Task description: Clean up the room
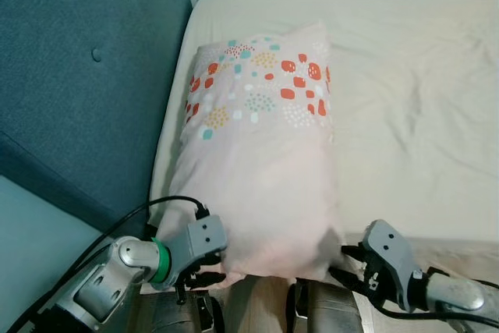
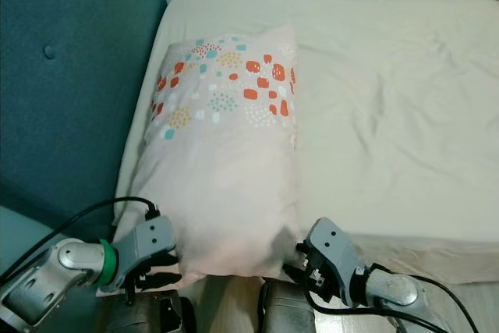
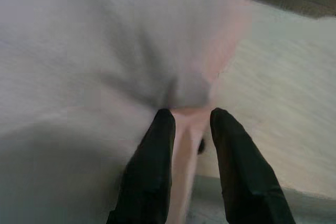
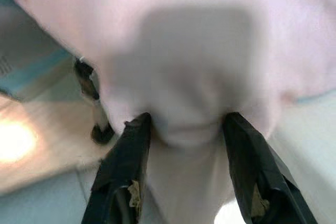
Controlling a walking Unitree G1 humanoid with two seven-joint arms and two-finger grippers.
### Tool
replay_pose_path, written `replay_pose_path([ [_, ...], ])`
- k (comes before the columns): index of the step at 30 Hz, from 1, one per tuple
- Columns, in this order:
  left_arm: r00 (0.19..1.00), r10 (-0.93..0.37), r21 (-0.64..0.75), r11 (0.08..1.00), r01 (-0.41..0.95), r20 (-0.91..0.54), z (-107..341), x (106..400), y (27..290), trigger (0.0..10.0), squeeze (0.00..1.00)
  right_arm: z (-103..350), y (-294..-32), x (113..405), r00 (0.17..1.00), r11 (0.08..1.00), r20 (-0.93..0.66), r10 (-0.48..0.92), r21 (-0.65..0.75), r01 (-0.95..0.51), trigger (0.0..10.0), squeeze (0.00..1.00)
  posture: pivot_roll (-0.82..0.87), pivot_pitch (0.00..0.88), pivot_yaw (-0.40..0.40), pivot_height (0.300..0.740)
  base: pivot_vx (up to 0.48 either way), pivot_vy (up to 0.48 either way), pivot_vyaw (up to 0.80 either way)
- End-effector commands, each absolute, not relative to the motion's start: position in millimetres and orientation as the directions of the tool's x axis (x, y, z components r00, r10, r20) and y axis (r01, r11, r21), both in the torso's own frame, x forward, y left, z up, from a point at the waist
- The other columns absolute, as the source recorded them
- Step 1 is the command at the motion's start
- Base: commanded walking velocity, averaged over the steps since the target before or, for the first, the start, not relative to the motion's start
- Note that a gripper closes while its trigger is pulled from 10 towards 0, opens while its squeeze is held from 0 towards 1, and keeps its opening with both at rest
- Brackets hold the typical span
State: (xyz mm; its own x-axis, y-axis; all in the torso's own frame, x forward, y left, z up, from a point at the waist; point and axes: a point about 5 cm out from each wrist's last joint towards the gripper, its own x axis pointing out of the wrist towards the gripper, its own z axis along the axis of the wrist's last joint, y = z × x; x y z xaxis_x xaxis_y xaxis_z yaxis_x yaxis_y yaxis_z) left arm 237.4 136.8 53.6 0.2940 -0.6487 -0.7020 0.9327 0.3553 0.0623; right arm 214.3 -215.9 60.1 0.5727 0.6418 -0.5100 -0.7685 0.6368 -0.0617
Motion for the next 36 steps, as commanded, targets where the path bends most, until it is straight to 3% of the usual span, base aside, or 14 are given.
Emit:
replay_pose_path([
  [1, 0.329, -0.607, 0.100, 0.380, 0.920, -0.723, 37.3, 243.0, 131.0, 10.0, 0.00, 49.6, -204.8, 224.5, 0.554, 0.615, -0.511, 0.657, -0.060, -0.786, 10.0, 0.00, -0.11, 0.122, 0.103, 0.606, 0.000, 0.000, 0.00],
  [4, 0.380, -0.591, 0.154, 0.397, 0.905, -0.711, 38.1, 251.3, 125.7, 10.0, 0.00, 46.9, -198.7, 231.2, 0.544, 0.608, -0.502, 0.672, -0.045, -0.793, 10.0, 0.00, -0.10, 0.125, 0.101, 0.606, 0.000, 0.000, 0.00],
  [5, 0.442, -0.580, 0.195, 0.439, 0.877, -0.684, 43.1, 261.1, 120.5, 10.0, 0.00, 42.8, -193.5, 236.0, 0.533, 0.604, -0.500, 0.682, -0.025, -0.797, 10.0, 0.00, -0.09, 0.133, 0.100, 0.606, 0.000, 0.000, 0.00],
  [7, 0.485, -0.570, 0.220, 0.471, 0.854, -0.663, 47.3, 268.0, 116.6, 10.0, 0.00, 39.2, -189.5, 238.9, 0.522, 0.599, -0.502, 0.690, -0.010, -0.801, 10.0, 0.00, -0.09, 0.138, 0.099, 0.606, 0.000, 0.000, 0.00],
  [9, 0.635, -0.598, 0.270, 0.589, 0.762, -0.489, 79.2, 292.4, 96.1, 10.0, 0.00, 37.3, -172.3, 255.9, 0.523, 0.586, -0.483, 0.702, -0.024, -0.810, 10.0, 0.00, -0.07, 0.155, 0.103, 0.606, 0.000, 0.000, 0.00],
  [13, 0.705, -0.633, 0.283, 0.646, 0.709, -0.321, 113.2, 307.7, 78.9, 10.0, 0.00, 47.7, -161.0, 278.2, 0.572, 0.601, -0.437, 0.695, -0.085, -0.795, 10.0, 0.00, -0.07, 0.165, 0.106, 0.606, 0.000, 0.000, 0.00],
  [19, 0.728, -0.638, 0.292, 0.667, 0.685, -0.251, 131.8, 316.7, 70.2, 10.0, 0.00, 59.7, -154.6, 296.5, 0.616, 0.622, -0.386, 0.687, -0.126, -0.773, 10.0, 0.00, -0.07, 0.189, 0.110, 0.606, 0.000, 0.000, 0.00],
  [21, 0.745, -0.635, 0.302, 0.683, 0.665, -0.205, 150.1, 326.3, 61.2, 10.0, 0.00, 78.7, -148.0, 323.2, 0.681, 0.664, -0.324, 0.657, -0.181, -0.726, 10.0, 0.00, -0.05, 0.222, 0.121, 0.606, 0.000, 0.000, 0.00],
  [24, 0.745, -0.638, 0.303, 0.683, 0.664, -0.194, 154.9, 328.3, 56.9, 10.0, 0.00, 89.3, -147.4, 337.1, 0.721, 0.690, -0.298, 0.626, -0.219, -0.690, 10.0, 0.00, -0.04, 0.235, 0.124, 0.606, 0.000, 0.000, 0.00],
  [26, 0.741, -0.644, 0.306, 0.678, 0.668, -0.191, 157.2, 329.6, 50.5, 10.0, 0.00, 108.9, -158.9, 360.2, 0.823, 0.757, -0.273, 0.498, -0.327, -0.567, 10.0, 0.00, -0.03, 0.254, 0.128, 0.606, 0.000, 0.000, 0.00],
  [29, 0.742, -0.645, 0.302, 0.681, 0.667, -0.184, 160.3, 331.5, 45.9, 10.0, 0.00, 124.3, -176.1, 373.2, 0.896, 0.800, -0.244, 0.371, -0.407, -0.442, 10.0, 0.00, -0.02, 0.261, 0.132, 0.606, 0.000, 0.000, 0.00],
  [31, 0.743, -0.644, 0.298, 0.684, 0.665, -0.181, 161.9, 332.9, 44.2, 10.0, 0.00, 129.0, -182.2, 376.5, 0.914, 0.811, -0.235, 0.332, -0.423, -0.404, 10.0, 0.00, -0.02, 0.261, 0.132, 0.606, 0.000, 0.000, 0.00],
  [34, 0.744, -0.646, 0.306, 0.683, 0.663, -0.169, 172.4, 343.7, 33.9, 10.0, 0.00, 153.5, -218.3, 387.0, 0.976, 0.824, -0.180, 0.119, -0.531, -0.199, 10.0, 0.00, -0.03, 0.272, 0.135, 0.606, 0.000, 0.000, 0.00],
  [36, 0.747, -0.645, 0.315, 0.684, 0.658, -0.160, 177.0, 347.7, 30.6, 10.0, 0.00, 161.5, -227.6, 389.1, 0.986, 0.821, -0.154, 0.066, -0.553, -0.141, 10.0, 0.00, -0.03, 0.272, 0.136, 0.606, 0.000, 0.000, 0.00],
])
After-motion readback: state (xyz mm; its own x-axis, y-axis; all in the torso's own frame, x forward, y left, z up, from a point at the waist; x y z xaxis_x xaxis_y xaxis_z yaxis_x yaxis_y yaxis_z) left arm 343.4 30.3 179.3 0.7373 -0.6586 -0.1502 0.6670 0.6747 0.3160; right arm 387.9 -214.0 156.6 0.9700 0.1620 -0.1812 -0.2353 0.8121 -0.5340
